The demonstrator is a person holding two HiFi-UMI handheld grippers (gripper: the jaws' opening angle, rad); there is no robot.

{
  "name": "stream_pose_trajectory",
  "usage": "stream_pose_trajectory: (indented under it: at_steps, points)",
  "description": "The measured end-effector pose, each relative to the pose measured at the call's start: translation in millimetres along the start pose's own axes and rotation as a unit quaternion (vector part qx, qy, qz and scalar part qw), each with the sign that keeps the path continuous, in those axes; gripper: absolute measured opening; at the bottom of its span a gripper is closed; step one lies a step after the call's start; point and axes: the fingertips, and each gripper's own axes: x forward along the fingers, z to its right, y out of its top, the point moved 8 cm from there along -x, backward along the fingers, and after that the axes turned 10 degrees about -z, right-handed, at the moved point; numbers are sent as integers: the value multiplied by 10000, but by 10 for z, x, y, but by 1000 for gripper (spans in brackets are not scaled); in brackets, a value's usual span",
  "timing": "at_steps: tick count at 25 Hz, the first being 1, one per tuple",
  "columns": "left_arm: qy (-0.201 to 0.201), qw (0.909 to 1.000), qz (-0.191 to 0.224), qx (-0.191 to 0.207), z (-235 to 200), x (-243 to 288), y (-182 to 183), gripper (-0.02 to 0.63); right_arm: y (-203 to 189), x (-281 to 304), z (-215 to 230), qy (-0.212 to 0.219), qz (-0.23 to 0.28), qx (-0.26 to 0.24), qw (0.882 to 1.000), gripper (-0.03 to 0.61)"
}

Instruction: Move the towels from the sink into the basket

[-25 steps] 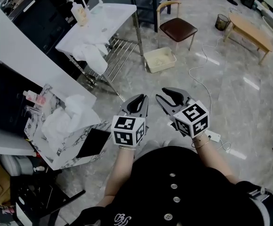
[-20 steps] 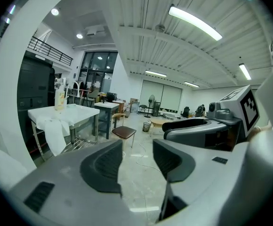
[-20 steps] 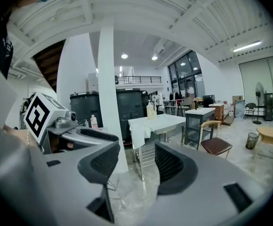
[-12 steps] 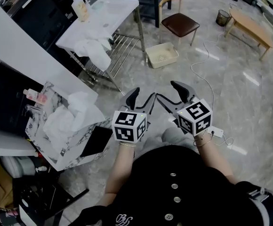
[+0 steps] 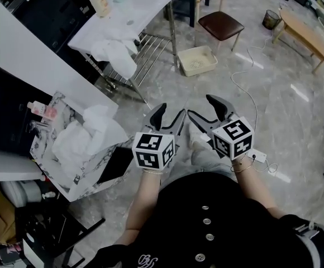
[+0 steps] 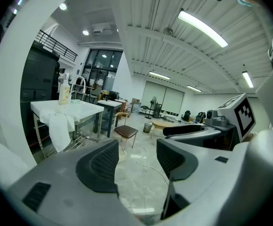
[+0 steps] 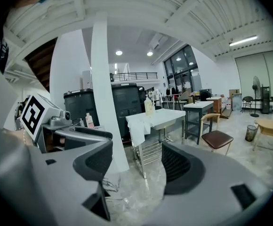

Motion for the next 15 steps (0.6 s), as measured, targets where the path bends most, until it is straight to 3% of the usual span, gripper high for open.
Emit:
stream_pose_trajectory:
  at_steps: [9, 15]
  points:
    - [249, 9995, -92, -150, -365, 235, 142, 231, 323, 459, 285, 265, 27, -23, 9996, 310]
    - [594, 9981, -23, -163, -739, 460, 460, 232, 673, 800, 602, 434, 118, -147, 9989, 310]
